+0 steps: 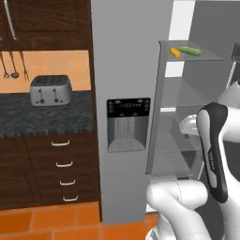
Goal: Place one corn and one chicken drumstick in each tupperware on the nearby counter, to pack two identical lunches.
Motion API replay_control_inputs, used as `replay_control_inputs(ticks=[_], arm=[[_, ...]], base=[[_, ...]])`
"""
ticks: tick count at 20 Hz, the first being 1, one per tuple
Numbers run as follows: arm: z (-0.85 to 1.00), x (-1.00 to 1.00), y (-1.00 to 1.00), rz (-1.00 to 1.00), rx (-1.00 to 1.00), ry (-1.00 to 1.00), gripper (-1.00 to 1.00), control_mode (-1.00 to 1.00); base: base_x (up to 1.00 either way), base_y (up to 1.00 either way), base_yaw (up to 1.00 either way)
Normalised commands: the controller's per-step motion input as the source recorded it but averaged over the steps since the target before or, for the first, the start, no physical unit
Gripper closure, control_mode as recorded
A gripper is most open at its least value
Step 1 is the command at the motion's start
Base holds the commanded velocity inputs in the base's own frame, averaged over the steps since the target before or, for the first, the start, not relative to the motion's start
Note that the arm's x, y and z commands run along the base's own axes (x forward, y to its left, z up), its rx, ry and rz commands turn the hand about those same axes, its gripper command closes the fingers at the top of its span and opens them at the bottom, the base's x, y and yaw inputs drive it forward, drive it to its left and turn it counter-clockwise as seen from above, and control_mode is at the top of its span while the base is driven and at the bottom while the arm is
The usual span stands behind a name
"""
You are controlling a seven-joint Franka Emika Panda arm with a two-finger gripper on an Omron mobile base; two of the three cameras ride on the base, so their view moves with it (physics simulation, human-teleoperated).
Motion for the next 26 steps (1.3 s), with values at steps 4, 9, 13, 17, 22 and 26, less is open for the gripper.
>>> replay_control_inputs(ticks=[4, 9, 13, 17, 22, 26], arm=[[0.0, 0.0, 0.0, 0.0, 0.0, 0.0, -1.0, 1.0], [0.0, 0.0, 0.0, 0.0, 0.0, 0.0, -1.0, 1.0], [0.0, 0.0, 0.0, 0.0, 0.0, 0.0, -1.0, 1.0], [0.0, 0.0, 0.0, 0.0, 0.0, 0.0, -1.0, 1.0], [0.52, 0.04, 0.0, -0.04, -0.04, -0.3, -1.0, -1.0], [1.0, 0.13, 0.03, -0.1, -0.14, -0.6, -1.0, -1.0]], base=[[0.43, -0.53, -0.01], [0.92, -0.25, -0.06], [0.15, -0.76, 0.0], [0.21, -0.08, 0.0], [0.03, 0.0, -0.01], [0.0, 0.0, 0.0]])
